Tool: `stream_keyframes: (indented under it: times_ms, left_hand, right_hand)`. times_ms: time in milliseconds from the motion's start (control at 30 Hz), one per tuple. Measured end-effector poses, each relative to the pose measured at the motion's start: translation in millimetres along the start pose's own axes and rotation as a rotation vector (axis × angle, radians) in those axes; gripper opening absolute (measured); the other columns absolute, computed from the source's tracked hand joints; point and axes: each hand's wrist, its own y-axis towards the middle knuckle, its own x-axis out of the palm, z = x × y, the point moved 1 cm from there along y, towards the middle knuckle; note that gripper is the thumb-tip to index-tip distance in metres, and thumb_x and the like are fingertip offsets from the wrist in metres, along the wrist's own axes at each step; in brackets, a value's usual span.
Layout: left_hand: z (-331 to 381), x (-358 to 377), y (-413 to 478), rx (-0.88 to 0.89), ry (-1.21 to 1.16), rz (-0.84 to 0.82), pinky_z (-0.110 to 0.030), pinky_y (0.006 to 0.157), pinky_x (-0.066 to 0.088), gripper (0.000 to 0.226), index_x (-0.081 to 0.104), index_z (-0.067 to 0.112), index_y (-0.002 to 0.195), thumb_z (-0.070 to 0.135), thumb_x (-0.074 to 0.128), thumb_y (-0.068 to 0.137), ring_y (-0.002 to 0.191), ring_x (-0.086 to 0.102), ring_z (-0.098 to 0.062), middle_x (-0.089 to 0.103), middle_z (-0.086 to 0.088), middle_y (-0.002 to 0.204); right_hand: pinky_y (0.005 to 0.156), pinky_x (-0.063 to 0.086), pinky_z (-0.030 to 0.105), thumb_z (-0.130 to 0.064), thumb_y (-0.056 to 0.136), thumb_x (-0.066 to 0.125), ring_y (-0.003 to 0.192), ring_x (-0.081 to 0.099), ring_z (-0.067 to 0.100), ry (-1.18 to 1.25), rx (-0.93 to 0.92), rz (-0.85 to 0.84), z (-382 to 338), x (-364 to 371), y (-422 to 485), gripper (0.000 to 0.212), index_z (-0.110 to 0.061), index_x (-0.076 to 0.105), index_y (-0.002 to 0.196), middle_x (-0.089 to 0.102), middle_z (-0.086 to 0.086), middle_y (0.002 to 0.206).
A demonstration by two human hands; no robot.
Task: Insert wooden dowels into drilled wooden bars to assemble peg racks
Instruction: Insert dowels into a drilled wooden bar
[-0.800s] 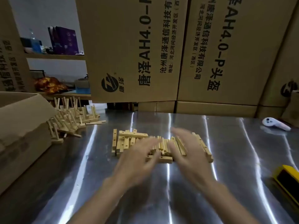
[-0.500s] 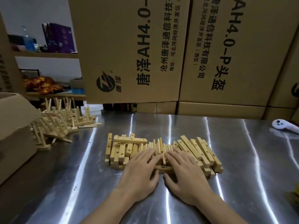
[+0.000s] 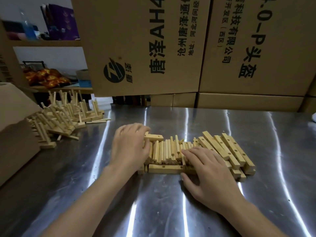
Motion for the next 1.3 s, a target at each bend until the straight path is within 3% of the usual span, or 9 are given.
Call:
stream_keyframes:
  times_ms: [133,267,567,733,833,900,1033,1133,1300]
  left_hand:
    - [-1,6,38,0.082,0.234,-0.192,-0.04,0.105,0.036,0.034,0.067,0.036,0.13,0.048,0.058,0.1,0.117,0.054,-0.014,0.064,0.011,0.123]
    - [8,11,62,0.124,0.358,-0.336,-0.041,0.092,0.036,0.023,0.078,0.033,0.1,0.049,0.062,0.098,0.096,0.056,-0.017,0.069,0.009,0.097]
    - [13,8,79,0.053,0.269,-0.49,-0.044,0.101,0.04,0.018,0.074,0.031,0.102,0.047,0.068,0.099,0.09,0.064,-0.014,0.071,0.009,0.089]
    - [32,-37,67,0.036,-0.233,-0.126,-0.032,0.077,0.052,0.02,0.073,0.043,0.12,0.044,0.065,0.101,0.079,0.06,0.001,0.065,0.019,0.086]
    - [59,-40,26,-0.064,-0.967,-0.247,-0.033,0.079,0.061,0.021,0.072,0.049,0.121,0.046,0.064,0.102,0.096,0.071,-0.004,0.076,0.016,0.103]
    - [75,-31,-3,-0.201,-1.281,-0.403,-0.032,0.07,0.063,0.025,0.074,0.044,0.124,0.049,0.062,0.103,0.088,0.076,-0.013,0.078,0.006,0.095]
    - [76,-12,-23,-0.117,-1.291,-0.49,-0.018,0.06,0.049,0.025,0.08,0.039,0.121,0.049,0.067,0.101,0.07,0.06,-0.003,0.069,0.013,0.075]
    - [68,-11,-24,-0.084,-1.254,-0.519,-0.016,0.061,0.048,0.023,0.082,0.035,0.117,0.038,0.081,0.094,0.073,0.064,-0.004,0.078,0.009,0.086]
    - [41,-18,-16,-0.139,-1.148,-0.428,-0.02,0.072,0.057,0.034,0.085,0.033,0.107,0.026,0.096,0.075,0.09,0.076,-0.007,0.082,0.008,0.102]
  right_hand:
    - [0.125,0.02,0.029,-0.057,0.094,0.056,0.141,0.045,0.012,0.017,0.008,-0.016,-1,-2,0,0.063,-0.028,0.055,0.15,0.058,-0.011,0.145]
    - [0.125,0.023,0.031,-0.058,0.095,0.055,0.144,0.044,0.011,0.019,0.006,-0.009,1,-1,-1,0.061,-0.031,0.055,0.149,0.057,-0.012,0.147]
    - [0.125,0.029,0.035,-0.057,0.096,0.053,0.145,0.043,0.012,0.039,-0.014,0.024,2,-6,-2,0.056,-0.032,0.057,0.147,0.056,-0.012,0.147]
    - [0.116,0.04,0.032,-0.047,0.097,0.059,0.132,0.053,0.009,0.152,0.032,0.165,2,-12,0,0.044,-0.027,0.066,0.136,0.064,-0.013,0.134]
    - [0.093,0.051,0.029,-0.046,0.101,0.059,0.108,0.062,0.003,0.344,0.103,0.268,-7,-17,2,0.036,-0.029,0.067,0.132,0.067,-0.018,0.114]
    - [0.077,0.051,0.022,-0.054,0.103,0.058,0.09,0.068,0.009,0.666,0.183,0.281,-15,-18,2,0.035,-0.037,0.064,0.132,0.07,-0.016,0.099]
    - [0.051,0.043,0.025,-0.061,0.101,0.061,0.056,0.053,0.01,1.285,0.348,0.249,-21,-20,1,0.034,-0.035,0.07,0.123,0.063,-0.002,0.071]
    - [0.05,0.041,0.023,-0.037,0.102,0.069,0.056,0.05,0.013,1.395,0.425,0.288,-13,-22,4,0.018,-0.022,0.074,0.108,0.059,0.001,0.066]
    - [0.06,0.056,0.023,-0.021,0.097,0.073,0.073,0.072,0.017,1.429,0.42,0.214,4,-29,1,0.017,-0.014,0.073,0.112,0.076,0.014,0.084]
